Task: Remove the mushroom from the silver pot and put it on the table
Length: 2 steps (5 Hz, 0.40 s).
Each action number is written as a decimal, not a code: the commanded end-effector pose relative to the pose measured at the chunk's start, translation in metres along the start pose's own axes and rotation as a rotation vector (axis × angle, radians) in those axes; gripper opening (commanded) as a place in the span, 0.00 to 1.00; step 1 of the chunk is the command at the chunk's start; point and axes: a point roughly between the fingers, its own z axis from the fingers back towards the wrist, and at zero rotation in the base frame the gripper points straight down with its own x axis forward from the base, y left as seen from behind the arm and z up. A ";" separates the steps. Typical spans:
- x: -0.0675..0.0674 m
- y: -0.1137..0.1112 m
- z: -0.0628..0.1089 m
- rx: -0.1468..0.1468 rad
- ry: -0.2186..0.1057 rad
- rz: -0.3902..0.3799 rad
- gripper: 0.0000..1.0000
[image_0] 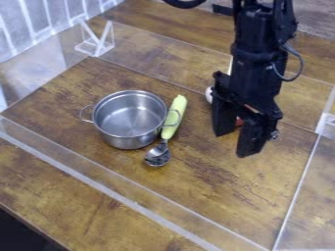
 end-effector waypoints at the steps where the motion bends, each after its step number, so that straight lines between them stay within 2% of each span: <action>1: 0.000 -0.005 0.029 0.031 -0.091 -0.030 1.00; 2: -0.003 -0.006 0.032 0.043 -0.099 -0.041 1.00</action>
